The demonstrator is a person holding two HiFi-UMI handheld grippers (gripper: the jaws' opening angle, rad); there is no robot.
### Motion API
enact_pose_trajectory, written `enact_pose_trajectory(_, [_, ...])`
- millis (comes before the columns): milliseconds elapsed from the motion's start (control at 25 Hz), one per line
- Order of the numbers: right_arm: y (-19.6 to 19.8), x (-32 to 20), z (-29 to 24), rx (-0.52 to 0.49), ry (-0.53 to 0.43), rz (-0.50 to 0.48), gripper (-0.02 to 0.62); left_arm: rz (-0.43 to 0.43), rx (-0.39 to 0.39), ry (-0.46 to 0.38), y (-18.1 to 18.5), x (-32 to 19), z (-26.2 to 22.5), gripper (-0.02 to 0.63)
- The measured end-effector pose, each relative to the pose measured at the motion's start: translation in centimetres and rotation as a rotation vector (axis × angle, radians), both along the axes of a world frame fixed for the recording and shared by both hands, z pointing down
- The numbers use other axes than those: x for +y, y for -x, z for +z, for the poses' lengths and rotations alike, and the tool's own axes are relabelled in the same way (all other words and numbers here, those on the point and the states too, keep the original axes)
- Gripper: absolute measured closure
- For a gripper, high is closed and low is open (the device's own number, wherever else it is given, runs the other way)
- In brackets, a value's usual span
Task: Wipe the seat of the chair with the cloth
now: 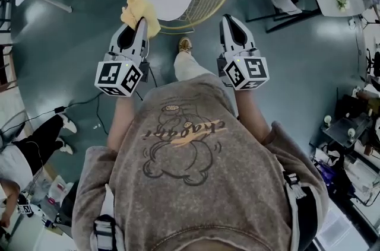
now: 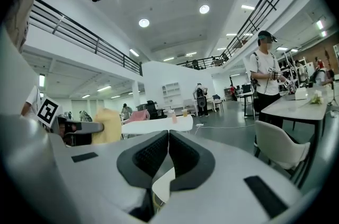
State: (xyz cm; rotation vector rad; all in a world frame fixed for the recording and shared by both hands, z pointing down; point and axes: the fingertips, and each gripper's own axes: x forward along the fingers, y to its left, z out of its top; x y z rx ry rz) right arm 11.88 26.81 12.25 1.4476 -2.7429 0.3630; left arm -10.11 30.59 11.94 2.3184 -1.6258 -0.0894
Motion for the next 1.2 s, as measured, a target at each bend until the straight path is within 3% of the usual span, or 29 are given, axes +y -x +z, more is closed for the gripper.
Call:
enact_pose_trajectory(560, [0.9, -15.8, 0.1, -0.008, 0.025, -0.079, 0.568, -0.026, 0.013, 0.045, -0.4, -14.4, -0.4, 0.558])
enact_pose_trajectory(840, [0.9, -19.8, 0.6, 0.0, 0.042, -0.108, 0.568, -0.02, 0.011, 0.069, -1.3, -18.9, 0.2, 0.558])
enact_pose_trajectory(1200, [0.4, -22.6, 2.1, 0.007, 0.074, -0.038, 0.568, 0.021, 0.012, 0.104, -1.1, -22.3, 1.4, 0.558])
